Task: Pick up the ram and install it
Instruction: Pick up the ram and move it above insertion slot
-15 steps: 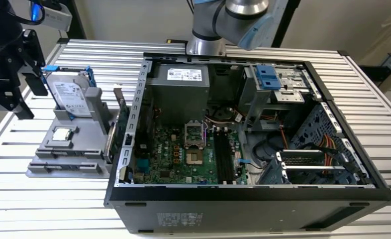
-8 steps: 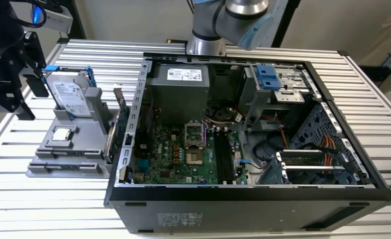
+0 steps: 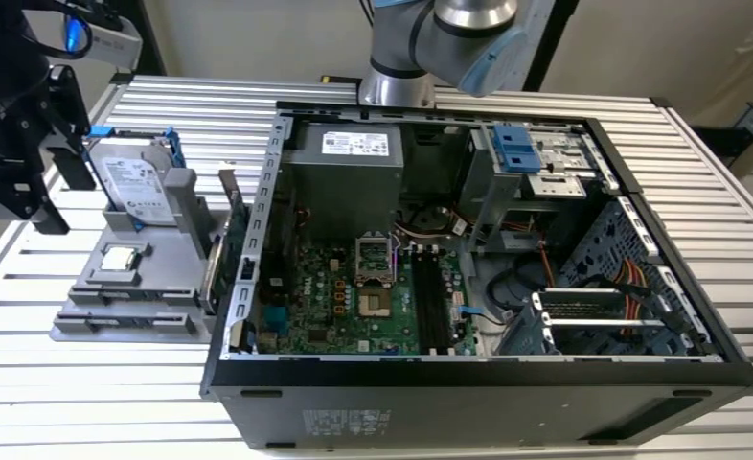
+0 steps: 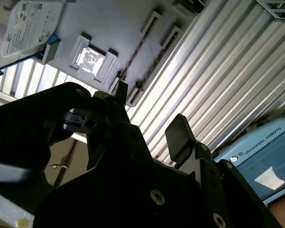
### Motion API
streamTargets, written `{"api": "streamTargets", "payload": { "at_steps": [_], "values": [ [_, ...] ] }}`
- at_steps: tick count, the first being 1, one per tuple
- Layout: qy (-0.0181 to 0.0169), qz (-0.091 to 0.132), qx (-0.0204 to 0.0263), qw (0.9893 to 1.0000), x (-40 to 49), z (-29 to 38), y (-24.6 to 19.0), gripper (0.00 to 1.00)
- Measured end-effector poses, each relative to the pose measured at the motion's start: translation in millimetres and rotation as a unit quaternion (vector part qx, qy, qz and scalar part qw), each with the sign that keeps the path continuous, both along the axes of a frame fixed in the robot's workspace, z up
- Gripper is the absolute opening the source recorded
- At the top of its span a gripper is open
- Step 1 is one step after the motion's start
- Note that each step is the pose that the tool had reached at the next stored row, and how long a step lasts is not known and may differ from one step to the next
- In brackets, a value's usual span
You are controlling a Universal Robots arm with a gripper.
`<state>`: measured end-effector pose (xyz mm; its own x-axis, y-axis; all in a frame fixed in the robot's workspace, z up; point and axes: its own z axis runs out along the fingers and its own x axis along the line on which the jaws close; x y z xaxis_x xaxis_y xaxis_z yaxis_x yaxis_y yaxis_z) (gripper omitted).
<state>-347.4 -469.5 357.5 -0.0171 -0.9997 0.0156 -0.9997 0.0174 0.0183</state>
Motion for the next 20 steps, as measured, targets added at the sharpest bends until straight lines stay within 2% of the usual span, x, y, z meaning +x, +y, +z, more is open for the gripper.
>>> {"api": "streamTargets", "payload": {
  "at_steps": [3,20],
  "values": [
    [0.0000,0.000,-0.0021,1.0000,0.0,-1.1,0.0,1.00],
    [0.0000,-0.009,-0.0048,0.9999,0.1,-11.1,0.6,1.00]
  ]
}}
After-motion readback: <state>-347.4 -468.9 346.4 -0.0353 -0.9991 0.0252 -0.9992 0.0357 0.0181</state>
